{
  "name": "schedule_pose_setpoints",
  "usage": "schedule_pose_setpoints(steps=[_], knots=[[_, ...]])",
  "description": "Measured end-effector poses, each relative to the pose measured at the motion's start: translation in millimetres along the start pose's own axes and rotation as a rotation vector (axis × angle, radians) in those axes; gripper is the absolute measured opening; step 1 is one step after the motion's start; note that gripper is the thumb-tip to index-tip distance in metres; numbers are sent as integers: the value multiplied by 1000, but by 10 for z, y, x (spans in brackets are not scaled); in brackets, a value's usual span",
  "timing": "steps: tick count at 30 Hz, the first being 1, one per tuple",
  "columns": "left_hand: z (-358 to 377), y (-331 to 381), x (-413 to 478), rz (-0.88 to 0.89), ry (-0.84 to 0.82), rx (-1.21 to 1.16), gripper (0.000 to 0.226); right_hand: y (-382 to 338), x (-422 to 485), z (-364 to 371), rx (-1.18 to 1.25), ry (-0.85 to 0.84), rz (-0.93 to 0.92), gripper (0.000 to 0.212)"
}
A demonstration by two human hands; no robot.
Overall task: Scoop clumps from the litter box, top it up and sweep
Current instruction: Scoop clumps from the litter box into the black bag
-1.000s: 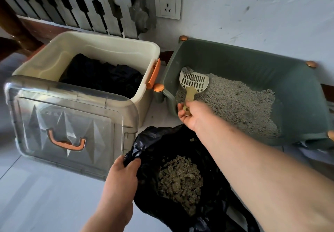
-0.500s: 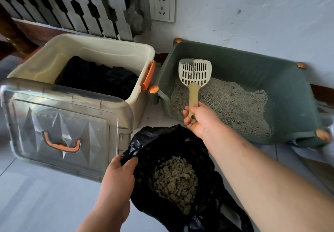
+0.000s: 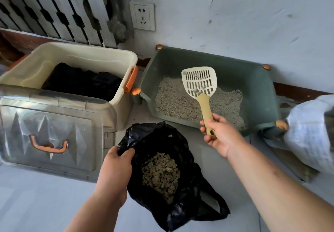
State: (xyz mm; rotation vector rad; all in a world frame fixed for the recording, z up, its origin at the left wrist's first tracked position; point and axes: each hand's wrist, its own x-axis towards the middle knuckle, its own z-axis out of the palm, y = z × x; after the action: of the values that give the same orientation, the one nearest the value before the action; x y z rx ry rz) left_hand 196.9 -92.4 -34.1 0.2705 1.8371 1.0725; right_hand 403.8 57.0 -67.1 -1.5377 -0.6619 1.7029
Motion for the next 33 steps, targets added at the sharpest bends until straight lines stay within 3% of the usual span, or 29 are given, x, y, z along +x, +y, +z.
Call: schedule_pose_setpoints(steps=[5, 10, 18, 20, 24, 28, 33], knots=[[44, -27, 15, 19, -18, -21, 20, 30, -236, -247, -77, 23, -24, 33], [70, -14, 43, 37, 26, -50, 6, 113, -661, -412, -228, -82, -64, 26], [91, -35, 119, 19, 93, -91, 18, 517, -944, -666, -949, -107, -208, 34], [94, -50, 138, 21, 101, -79, 18, 563, -922, -674, -1035, -94, -240, 34], [86, -77, 142, 10, 120, -107, 15, 562, -903, -692, -990, -56, -288, 37], [76, -98, 137, 12, 126, -165, 25, 549, -896, -766, -839, -29, -283, 35], [96, -101, 103, 12, 86, -118, 23, 480, -917, -700, -525, -15, -230, 29]])
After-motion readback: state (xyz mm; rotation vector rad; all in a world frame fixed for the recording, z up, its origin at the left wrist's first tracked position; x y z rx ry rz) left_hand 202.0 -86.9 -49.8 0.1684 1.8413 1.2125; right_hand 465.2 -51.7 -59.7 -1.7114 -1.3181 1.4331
